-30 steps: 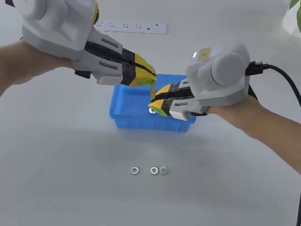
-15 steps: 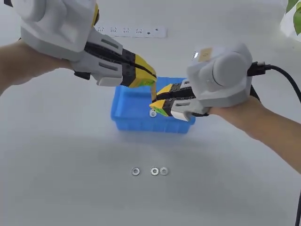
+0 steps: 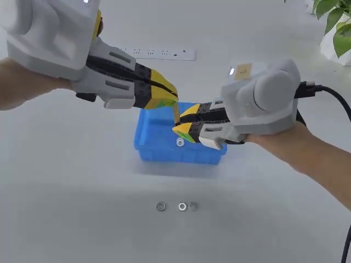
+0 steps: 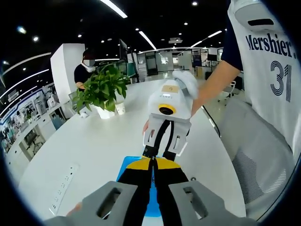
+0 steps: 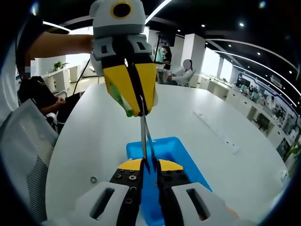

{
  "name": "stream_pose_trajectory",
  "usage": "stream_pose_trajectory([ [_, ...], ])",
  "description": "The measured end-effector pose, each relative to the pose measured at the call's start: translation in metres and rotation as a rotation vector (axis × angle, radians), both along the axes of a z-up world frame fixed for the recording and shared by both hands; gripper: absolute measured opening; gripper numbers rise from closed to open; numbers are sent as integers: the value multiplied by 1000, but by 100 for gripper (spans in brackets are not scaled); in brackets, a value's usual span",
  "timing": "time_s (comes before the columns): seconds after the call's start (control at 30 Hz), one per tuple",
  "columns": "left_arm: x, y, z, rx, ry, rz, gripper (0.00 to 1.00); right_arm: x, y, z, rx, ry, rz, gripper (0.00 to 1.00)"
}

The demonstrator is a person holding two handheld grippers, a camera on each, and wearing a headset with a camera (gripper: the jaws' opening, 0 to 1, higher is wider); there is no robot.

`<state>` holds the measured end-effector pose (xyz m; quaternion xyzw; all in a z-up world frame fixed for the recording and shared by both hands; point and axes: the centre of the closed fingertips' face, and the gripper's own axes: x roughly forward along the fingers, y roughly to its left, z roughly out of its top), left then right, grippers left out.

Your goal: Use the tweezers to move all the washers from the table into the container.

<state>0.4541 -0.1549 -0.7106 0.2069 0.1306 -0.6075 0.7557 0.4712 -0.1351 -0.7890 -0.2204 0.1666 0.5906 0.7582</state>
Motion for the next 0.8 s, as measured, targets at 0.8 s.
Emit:
stream_pose_trajectory([
  [0.8, -76, 16, -16, -1, 70, 8, 5, -82, 17, -18, -45, 68, 173, 12],
])
